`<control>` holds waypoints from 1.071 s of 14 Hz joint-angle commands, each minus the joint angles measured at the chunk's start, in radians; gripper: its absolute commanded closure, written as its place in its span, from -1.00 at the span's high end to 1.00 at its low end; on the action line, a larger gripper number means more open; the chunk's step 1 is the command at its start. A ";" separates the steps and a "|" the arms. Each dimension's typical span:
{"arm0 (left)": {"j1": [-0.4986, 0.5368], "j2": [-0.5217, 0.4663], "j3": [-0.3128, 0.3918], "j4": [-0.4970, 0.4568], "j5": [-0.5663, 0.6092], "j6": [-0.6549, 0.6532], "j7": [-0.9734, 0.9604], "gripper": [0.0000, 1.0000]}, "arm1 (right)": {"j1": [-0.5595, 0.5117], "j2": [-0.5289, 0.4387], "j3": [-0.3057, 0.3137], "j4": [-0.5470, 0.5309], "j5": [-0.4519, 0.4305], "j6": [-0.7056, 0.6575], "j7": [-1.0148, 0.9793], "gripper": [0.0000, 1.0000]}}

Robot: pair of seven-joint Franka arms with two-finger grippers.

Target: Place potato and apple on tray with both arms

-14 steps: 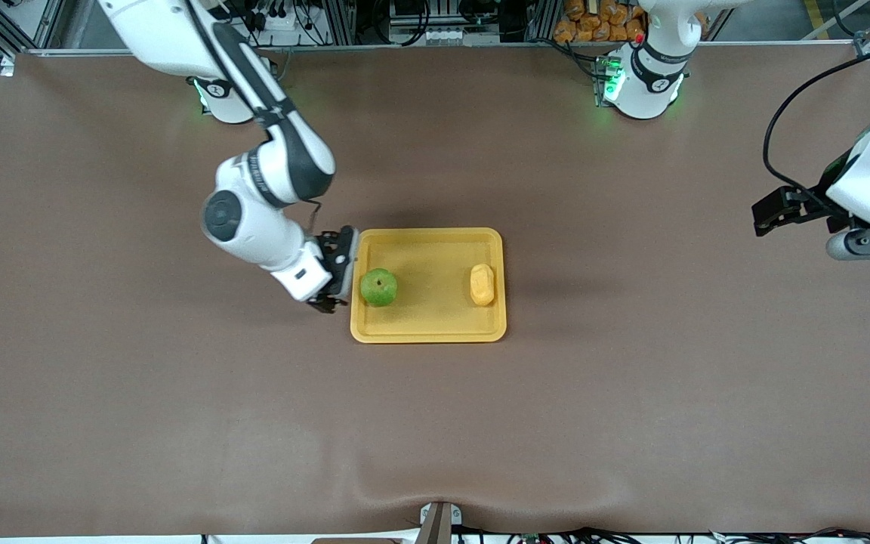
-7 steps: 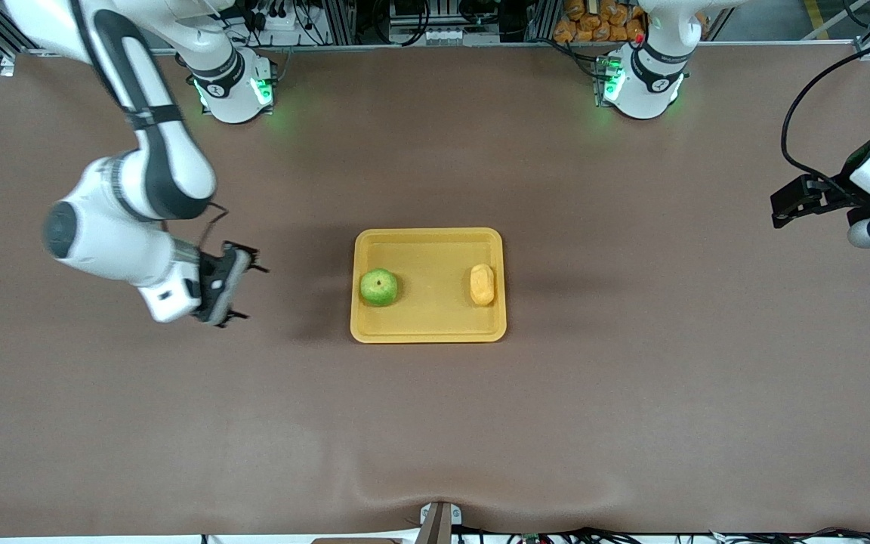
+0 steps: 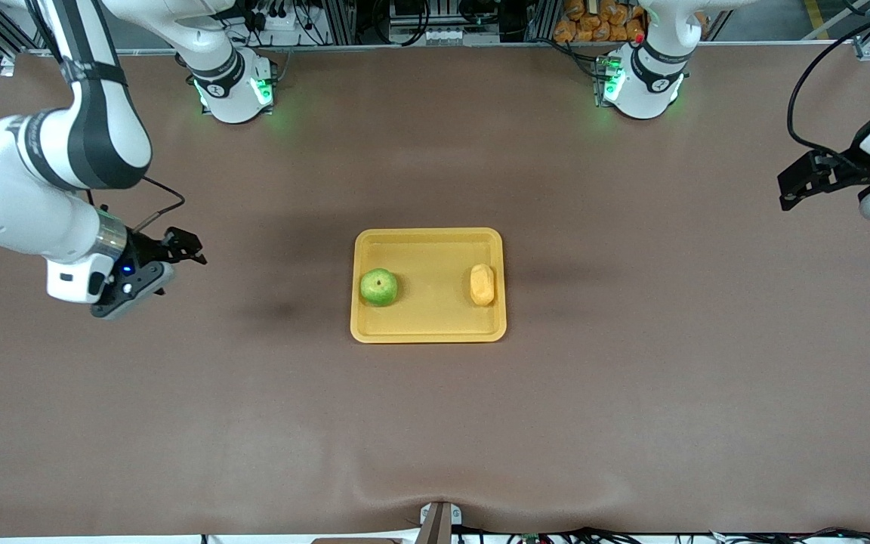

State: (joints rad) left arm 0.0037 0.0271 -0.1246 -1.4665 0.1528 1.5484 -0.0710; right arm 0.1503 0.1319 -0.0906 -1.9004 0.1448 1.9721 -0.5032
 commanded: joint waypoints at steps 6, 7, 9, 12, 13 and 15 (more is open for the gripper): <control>-0.013 -0.076 0.022 -0.066 -0.056 -0.031 0.007 1.00 | -0.101 -0.117 -0.009 0.171 -0.074 -0.309 0.373 1.00; -0.010 -0.075 0.022 -0.068 -0.076 -0.033 0.007 1.00 | -0.119 -0.117 -0.005 0.213 -0.073 -0.355 0.403 1.00; -0.010 -0.070 0.023 -0.068 -0.087 -0.034 -0.013 1.00 | -0.158 -0.117 0.023 0.303 -0.073 -0.464 0.477 1.00; -0.019 -0.068 0.017 -0.068 -0.087 -0.050 -0.082 1.00 | -0.167 -0.124 0.037 0.354 -0.073 -0.541 0.514 1.00; -0.017 -0.068 0.017 -0.068 -0.087 -0.050 -0.076 1.00 | -0.178 -0.126 0.045 0.362 -0.073 -0.555 0.515 1.00; -0.017 -0.067 0.017 -0.068 -0.088 -0.056 -0.076 1.00 | -0.195 -0.126 0.055 0.388 -0.071 -0.587 0.531 1.00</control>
State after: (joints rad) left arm -0.0109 -0.0209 -0.1108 -1.5210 0.0803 1.5066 -0.1368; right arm -0.0038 0.0035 -0.0704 -1.5466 0.0917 1.4213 0.0009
